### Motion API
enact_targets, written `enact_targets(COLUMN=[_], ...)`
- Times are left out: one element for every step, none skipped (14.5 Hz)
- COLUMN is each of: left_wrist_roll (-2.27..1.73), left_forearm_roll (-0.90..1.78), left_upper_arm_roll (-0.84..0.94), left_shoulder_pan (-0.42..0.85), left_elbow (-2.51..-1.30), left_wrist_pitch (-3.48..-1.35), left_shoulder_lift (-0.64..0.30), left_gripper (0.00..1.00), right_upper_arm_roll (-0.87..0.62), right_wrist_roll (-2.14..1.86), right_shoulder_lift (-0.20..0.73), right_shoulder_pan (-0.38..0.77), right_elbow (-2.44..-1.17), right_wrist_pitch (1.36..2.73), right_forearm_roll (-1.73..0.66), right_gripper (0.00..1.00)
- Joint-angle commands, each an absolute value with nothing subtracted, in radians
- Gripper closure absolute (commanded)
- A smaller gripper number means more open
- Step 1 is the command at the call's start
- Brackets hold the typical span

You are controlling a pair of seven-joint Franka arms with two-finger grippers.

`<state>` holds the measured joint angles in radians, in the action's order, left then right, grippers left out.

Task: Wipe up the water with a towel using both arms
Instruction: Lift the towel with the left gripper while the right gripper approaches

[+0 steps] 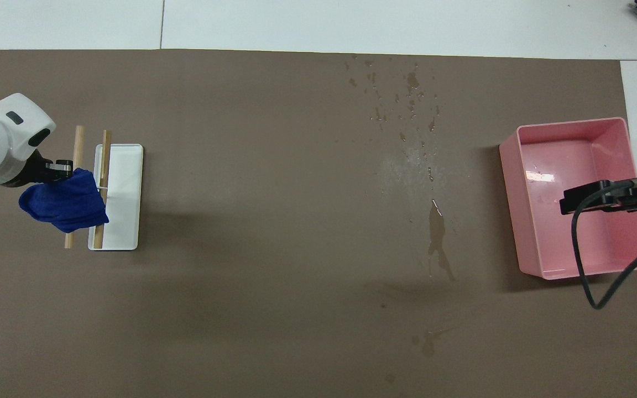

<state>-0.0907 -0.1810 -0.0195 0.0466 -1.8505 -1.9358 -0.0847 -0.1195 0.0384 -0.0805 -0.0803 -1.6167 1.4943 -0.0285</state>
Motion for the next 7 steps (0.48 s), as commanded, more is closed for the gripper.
enact_targets(left_wrist_roll=[-0.113,-0.147,-0.232,-0.335,-0.424,-0.496,-0.59], left_forearm_roll=[-0.128,-0.068,-0.008,0.05,0.113,0.18,0.255], left_upper_arm_roll=[-0.02,-0.021,-0.021,-0.02,-0.018,-0.018,-0.018], left_shoulder_pan=[0.078,0.084,0.083,0.084,0.086,0.087,0.087], left_elbow=[-1.613,-1.542,-1.511,-1.503,-1.502,-1.5,-1.5], left_wrist_pitch=[-1.702,-1.607,-1.547,-1.525,-1.519,-1.517,-1.517], left_shoulder_lift=[-0.168,-0.193,-0.198,-0.193,-0.187,-0.184,-0.18], left_gripper=[1.0,1.0,1.0,1.0,1.0,1.0,1.0], right_upper_arm_roll=[-0.13,-0.13,-0.13,-0.132,-0.141,-0.146,-0.153], right_wrist_roll=[0.125,0.158,0.17,0.172,0.173,0.179,0.208], right_shoulder_lift=[-0.095,-0.097,-0.101,-0.103,-0.104,-0.107,-0.107], right_shoulder_pan=[-0.086,-0.084,-0.084,-0.084,-0.084,-0.084,-0.084], right_elbow=[-1.632,-1.637,-1.64,-1.646,-1.649,-1.651,-1.652], right_wrist_pitch=[1.485,1.486,1.486,1.486,1.486,1.486,1.486], right_forearm_roll=[-0.09,-0.1,-0.101,-0.103,-0.104,-0.104,-0.104], right_gripper=[0.0,0.0,0.0,0.0,0.0,0.0,0.0])
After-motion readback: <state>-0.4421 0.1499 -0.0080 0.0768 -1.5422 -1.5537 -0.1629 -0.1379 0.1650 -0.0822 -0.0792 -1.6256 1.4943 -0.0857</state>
